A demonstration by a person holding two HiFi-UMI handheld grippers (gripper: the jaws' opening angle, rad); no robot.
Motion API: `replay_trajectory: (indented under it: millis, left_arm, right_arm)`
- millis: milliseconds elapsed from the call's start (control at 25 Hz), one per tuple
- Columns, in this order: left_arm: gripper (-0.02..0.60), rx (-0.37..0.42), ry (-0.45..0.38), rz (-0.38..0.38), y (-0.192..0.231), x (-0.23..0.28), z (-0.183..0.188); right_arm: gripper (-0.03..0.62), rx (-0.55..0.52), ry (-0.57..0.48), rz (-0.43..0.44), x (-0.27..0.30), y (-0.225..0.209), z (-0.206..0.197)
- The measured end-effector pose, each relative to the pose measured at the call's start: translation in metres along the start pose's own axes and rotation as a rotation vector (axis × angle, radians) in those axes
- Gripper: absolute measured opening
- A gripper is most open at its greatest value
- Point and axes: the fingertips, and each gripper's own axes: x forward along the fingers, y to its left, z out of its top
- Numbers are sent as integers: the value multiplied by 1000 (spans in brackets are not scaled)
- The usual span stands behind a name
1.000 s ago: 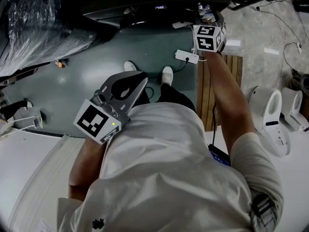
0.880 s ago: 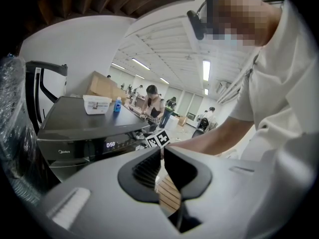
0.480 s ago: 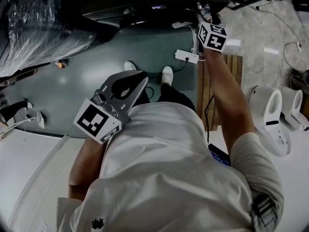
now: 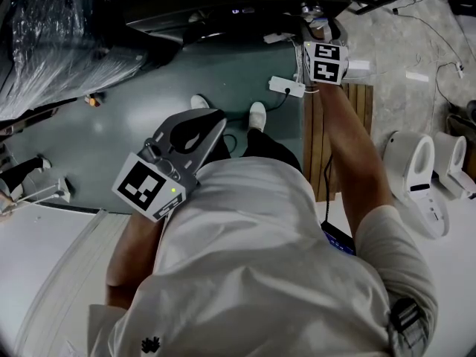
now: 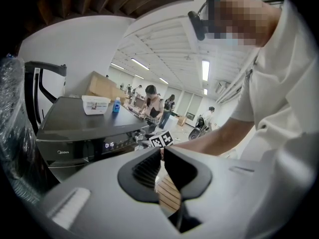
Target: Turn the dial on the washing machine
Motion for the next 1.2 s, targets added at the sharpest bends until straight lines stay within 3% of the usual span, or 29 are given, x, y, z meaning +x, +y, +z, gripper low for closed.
replay_trajectory:
  millis: [280, 440, 840, 1200]
  left_arm:
    - [60, -1, 0, -4, -1, -2, -4]
    - [60, -7, 0, 0, -1, -3, -6]
    - [60, -7, -5, 23, 8, -8, -3]
    - [60, -7, -8, 21, 9, -6, -1]
  right_arm:
    - [265, -323, 18, -45, 6, 15, -1]
    - [265, -366, 31, -67, 11, 16, 1]
    - [261, -289, 36, -87, 17, 10, 4]
    - [258, 25, 5, -51, 11, 3, 7]
